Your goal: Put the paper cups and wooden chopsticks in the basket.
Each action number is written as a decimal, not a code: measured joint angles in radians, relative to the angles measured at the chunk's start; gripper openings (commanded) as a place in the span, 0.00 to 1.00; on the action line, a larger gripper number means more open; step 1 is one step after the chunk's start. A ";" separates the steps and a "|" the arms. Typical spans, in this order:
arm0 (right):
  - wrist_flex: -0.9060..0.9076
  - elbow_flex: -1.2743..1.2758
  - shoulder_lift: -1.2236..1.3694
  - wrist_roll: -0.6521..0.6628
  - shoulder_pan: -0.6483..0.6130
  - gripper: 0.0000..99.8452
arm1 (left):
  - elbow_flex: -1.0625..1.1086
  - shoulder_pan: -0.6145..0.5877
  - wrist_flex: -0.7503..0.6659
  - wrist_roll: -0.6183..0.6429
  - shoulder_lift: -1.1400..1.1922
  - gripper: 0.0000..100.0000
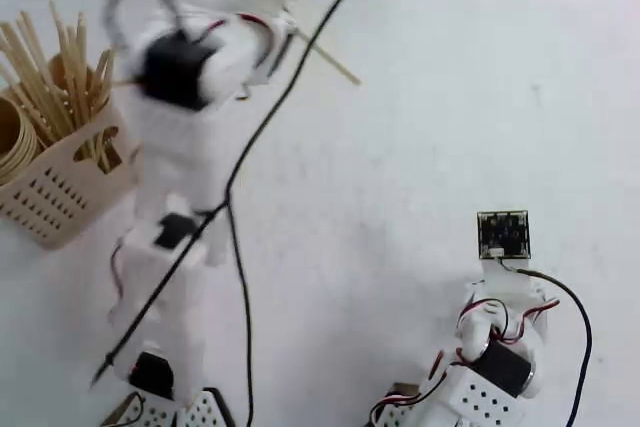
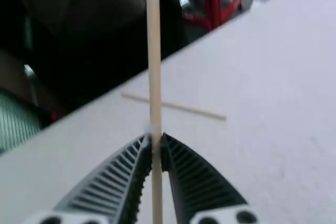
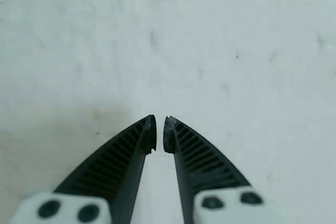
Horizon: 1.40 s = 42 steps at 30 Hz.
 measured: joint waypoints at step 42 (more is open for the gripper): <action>0.000 0.000 0.000 0.000 0.000 0.04 | -0.009 -0.686 -0.043 0.210 -0.143 0.02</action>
